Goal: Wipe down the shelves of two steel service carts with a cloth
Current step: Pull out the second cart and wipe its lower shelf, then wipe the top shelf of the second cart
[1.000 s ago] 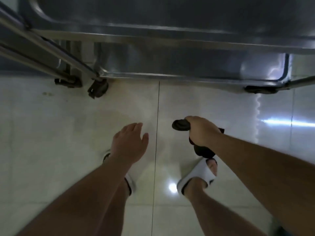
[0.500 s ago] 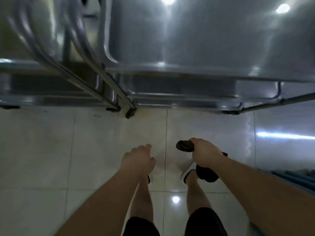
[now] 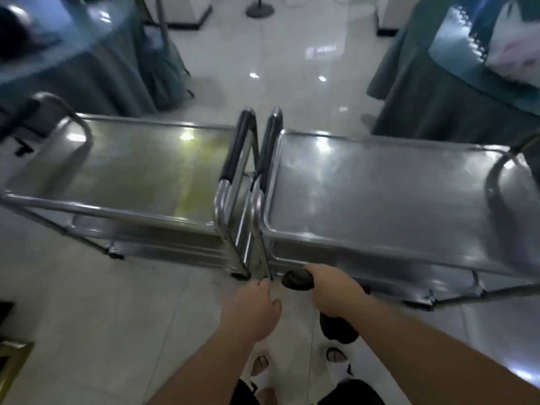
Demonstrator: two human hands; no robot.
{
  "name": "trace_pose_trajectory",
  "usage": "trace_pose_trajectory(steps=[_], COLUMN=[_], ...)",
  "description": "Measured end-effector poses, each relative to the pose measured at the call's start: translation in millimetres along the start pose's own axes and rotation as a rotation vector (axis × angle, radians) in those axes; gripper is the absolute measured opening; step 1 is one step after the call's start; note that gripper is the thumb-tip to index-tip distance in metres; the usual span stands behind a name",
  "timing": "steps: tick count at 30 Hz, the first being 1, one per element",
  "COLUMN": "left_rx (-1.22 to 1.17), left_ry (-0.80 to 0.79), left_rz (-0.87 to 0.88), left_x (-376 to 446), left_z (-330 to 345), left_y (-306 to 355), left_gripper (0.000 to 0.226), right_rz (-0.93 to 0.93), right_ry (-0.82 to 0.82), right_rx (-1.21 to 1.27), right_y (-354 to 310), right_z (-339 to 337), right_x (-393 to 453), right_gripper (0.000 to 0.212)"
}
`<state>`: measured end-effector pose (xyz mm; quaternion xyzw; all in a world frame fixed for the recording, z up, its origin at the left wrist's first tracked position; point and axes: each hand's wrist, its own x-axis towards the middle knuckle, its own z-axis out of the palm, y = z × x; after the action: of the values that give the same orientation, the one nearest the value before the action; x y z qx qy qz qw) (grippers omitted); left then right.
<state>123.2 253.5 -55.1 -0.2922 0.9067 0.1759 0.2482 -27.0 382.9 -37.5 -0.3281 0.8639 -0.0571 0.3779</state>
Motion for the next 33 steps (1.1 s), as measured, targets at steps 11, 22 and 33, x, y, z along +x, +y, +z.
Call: trace_pose_trajectory(steps=[11, 22, 33], left_rx=[-0.106, -0.243, -0.261], left_ry=[0.409, 0.55, 0.553], left_rz=[-0.29, -0.502, -0.689], left_x=[-43.1, -91.3, -170.3], left_z=[-85.7, -92.7, -78.2], left_y=[56.3, 58.6, -75.9], left_gripper=[0.045, 0.049, 0.061], right_rz=[-0.407, -0.616, -0.772], right_ry=[0.161, 0.185, 0.149], right_rx=[-0.238, -0.367, -0.482], right_y=[-16.3, -64.4, -199.7], right_z=[-111.9, -141.2, -56.2], right_x=[-10.3, -26.8, -41.4], right_gripper=[0.037, 0.044, 0.036])
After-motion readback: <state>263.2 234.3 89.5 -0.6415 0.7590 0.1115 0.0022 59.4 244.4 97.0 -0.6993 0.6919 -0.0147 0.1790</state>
